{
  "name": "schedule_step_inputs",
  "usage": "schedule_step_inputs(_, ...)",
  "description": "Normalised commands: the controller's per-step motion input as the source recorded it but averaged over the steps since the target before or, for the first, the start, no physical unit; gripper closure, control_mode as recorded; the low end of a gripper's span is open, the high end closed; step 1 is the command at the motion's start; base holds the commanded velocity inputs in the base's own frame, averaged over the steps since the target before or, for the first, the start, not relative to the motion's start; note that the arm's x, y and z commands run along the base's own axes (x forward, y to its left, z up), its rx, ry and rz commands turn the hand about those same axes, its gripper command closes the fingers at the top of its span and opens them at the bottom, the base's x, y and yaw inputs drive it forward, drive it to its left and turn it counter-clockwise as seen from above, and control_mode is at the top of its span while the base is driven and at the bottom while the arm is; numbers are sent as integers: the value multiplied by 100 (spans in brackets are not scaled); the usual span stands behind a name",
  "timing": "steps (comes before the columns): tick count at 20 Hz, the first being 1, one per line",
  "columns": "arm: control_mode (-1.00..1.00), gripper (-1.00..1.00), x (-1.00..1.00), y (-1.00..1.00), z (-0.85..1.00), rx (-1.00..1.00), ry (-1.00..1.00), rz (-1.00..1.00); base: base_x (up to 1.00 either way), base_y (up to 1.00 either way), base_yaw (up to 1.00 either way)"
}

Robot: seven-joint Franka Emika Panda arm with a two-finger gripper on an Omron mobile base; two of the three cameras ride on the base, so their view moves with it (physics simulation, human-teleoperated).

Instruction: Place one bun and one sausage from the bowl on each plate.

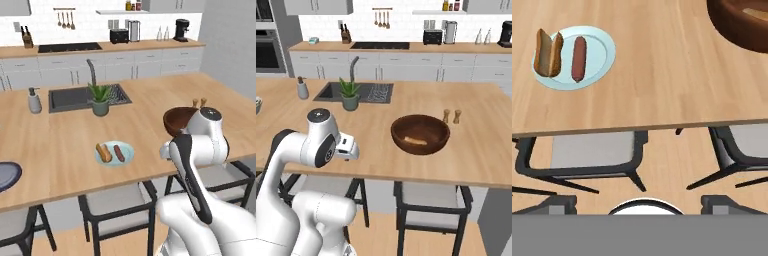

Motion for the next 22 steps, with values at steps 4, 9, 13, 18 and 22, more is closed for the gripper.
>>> schedule_step_inputs(4,100,-100,0,0,0,0,0,0,1,-100,0)
schedule_step_inputs(9,100,-100,0,0,0,0,0,0,33,-100,0)
schedule_step_inputs(13,100,-100,0,0,0,0,0,0,57,-100,0)
schedule_step_inputs(18,100,-100,0,0,0,0,0,0,42,-71,14)
schedule_step_inputs(22,100,-100,0,0,0,0,0,0,2,-86,12)
